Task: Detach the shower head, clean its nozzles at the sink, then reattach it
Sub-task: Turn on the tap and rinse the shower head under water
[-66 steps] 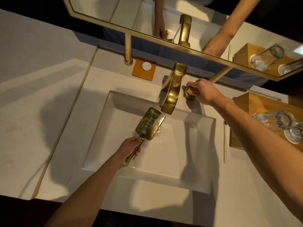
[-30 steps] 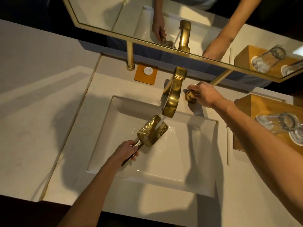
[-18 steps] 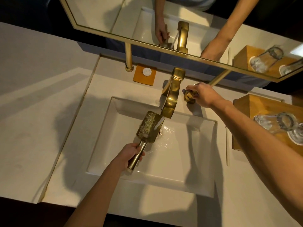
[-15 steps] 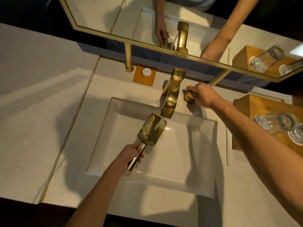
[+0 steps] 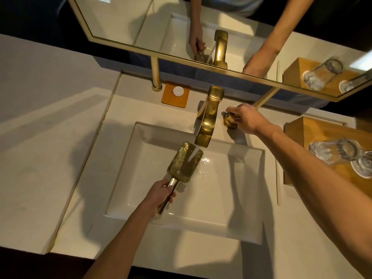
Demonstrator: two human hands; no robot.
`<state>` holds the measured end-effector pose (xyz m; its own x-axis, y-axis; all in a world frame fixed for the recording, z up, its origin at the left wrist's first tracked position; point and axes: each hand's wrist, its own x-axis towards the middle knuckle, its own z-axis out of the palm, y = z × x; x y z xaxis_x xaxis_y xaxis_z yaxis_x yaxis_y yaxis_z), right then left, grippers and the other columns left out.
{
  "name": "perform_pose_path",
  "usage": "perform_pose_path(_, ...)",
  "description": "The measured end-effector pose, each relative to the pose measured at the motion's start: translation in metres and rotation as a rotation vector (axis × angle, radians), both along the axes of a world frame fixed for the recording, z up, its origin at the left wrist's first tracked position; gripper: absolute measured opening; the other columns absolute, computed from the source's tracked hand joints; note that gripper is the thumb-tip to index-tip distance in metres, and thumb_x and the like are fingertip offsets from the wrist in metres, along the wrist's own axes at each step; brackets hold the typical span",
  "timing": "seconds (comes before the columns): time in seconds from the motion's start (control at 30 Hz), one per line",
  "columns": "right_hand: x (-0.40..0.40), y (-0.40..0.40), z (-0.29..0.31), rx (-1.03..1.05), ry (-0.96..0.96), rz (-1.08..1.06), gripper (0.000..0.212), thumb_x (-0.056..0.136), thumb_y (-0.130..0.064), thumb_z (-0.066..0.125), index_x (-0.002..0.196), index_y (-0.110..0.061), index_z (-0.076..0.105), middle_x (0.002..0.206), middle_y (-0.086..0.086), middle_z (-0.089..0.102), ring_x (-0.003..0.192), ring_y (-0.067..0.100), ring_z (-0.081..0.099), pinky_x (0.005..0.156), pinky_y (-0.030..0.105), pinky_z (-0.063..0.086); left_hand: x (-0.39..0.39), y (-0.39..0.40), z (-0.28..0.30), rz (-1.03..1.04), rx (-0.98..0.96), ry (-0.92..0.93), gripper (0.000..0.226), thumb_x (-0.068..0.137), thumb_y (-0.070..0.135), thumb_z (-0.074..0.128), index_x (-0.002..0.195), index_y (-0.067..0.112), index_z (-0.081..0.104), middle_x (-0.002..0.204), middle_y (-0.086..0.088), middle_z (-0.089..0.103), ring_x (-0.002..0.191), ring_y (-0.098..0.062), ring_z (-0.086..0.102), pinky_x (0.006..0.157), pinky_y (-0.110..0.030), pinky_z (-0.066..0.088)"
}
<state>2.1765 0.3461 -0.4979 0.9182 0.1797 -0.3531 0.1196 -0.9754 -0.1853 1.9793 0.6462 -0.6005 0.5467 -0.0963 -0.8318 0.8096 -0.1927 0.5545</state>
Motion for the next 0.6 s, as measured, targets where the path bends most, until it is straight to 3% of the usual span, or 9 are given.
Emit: perform_pose_path(0.6, -0.0018, 0.0019, 0.0027, 0.004, -0.007, 0.002, 0.051, 0.090, 0.002, 0.060, 0.135, -0.022, 0.054, 0.120, 0.018, 0.055, 0.113, 0.035, 0.051, 0.091, 0.038, 0.046, -0.0002, -0.0046, 0.0024, -0.005, -0.025, 0.031, 0.018, 0.100, 0.006, 0.045, 0.104, 0.012, 0.061, 0.082, -0.015, 0.065, 0.068, -0.025, 0.060, 0.066, -0.040, 0.050)
